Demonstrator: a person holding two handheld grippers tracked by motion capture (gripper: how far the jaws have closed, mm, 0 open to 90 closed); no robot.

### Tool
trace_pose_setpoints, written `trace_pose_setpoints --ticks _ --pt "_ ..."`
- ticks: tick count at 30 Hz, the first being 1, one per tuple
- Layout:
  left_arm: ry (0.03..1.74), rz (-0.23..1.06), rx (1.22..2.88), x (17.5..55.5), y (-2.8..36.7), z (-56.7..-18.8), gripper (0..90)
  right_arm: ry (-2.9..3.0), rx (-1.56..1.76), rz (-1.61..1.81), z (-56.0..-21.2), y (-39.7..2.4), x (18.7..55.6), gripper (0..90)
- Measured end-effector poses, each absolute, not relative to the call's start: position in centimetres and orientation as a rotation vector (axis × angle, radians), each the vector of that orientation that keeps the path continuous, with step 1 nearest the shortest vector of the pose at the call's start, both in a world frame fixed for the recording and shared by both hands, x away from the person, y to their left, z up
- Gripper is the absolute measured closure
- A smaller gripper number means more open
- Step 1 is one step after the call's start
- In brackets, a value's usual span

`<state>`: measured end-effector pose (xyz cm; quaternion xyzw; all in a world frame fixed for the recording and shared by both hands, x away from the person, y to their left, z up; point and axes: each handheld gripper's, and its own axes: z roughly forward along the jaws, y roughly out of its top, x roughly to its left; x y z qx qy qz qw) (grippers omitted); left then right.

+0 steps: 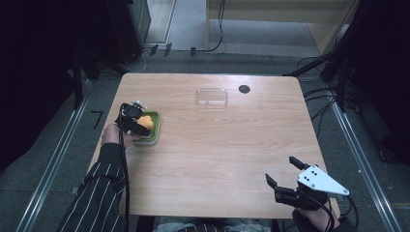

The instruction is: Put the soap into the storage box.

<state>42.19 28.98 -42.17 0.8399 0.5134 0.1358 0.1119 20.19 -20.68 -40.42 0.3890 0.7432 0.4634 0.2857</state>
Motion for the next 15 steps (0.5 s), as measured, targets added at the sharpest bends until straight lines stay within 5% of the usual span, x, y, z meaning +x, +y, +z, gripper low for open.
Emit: trace_pose_setpoints --ticks 15 --pt "1.499 0.396 2.463 42.27 28.99 -42.47 39.4 1.986 1.04 1.24 -40.42 -20.68 20.16 13.4"
